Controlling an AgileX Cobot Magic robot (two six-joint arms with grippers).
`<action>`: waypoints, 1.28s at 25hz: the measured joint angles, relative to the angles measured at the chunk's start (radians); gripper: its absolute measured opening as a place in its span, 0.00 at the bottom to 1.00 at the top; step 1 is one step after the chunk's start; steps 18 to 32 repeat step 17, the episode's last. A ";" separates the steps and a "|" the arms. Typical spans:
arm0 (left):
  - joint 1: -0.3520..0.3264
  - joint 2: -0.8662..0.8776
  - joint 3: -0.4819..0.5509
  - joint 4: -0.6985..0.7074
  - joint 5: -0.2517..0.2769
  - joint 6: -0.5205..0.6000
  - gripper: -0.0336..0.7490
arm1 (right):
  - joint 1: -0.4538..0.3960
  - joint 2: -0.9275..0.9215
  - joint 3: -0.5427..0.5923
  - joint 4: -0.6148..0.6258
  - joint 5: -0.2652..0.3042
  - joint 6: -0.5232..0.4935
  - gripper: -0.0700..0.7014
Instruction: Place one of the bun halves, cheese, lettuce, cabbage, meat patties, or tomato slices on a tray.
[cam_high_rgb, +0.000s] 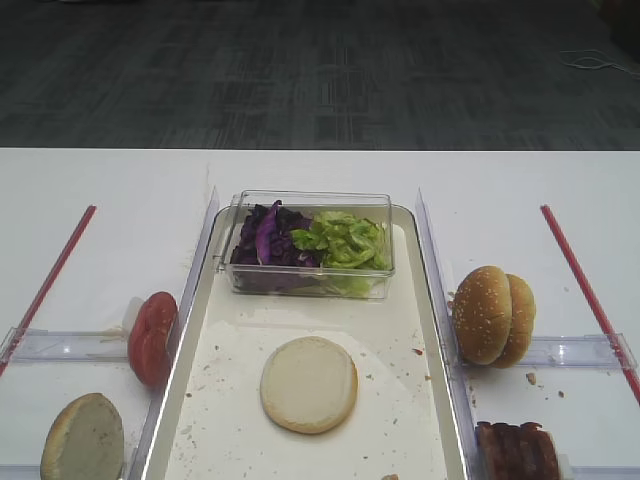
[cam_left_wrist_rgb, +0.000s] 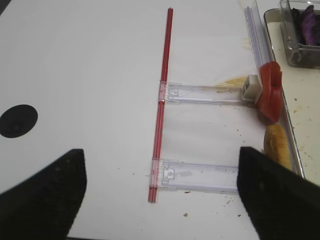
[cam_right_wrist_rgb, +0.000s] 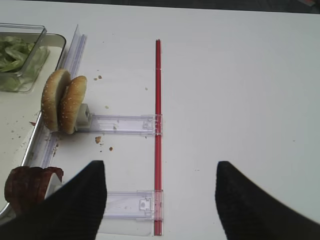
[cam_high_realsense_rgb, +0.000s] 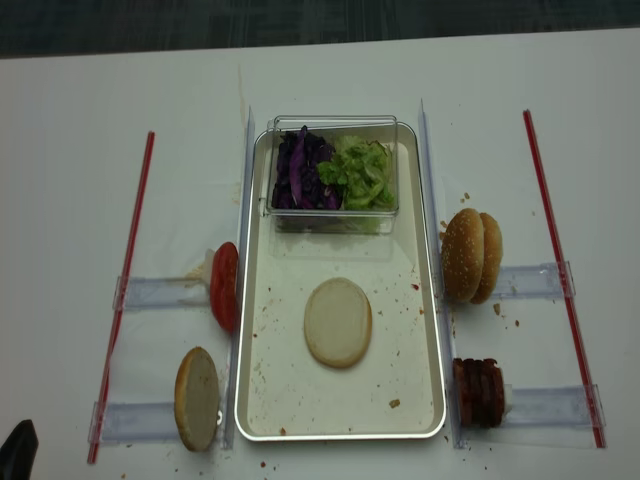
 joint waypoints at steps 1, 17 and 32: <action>0.000 0.000 0.000 0.000 0.000 0.000 0.81 | 0.000 0.000 0.000 0.000 0.000 0.000 0.75; 0.000 0.000 0.000 0.000 0.000 0.000 0.81 | 0.000 0.000 0.000 0.000 0.000 0.000 0.75; 0.000 0.000 0.000 0.000 0.000 0.000 0.81 | 0.000 0.000 0.000 0.000 0.000 0.000 0.75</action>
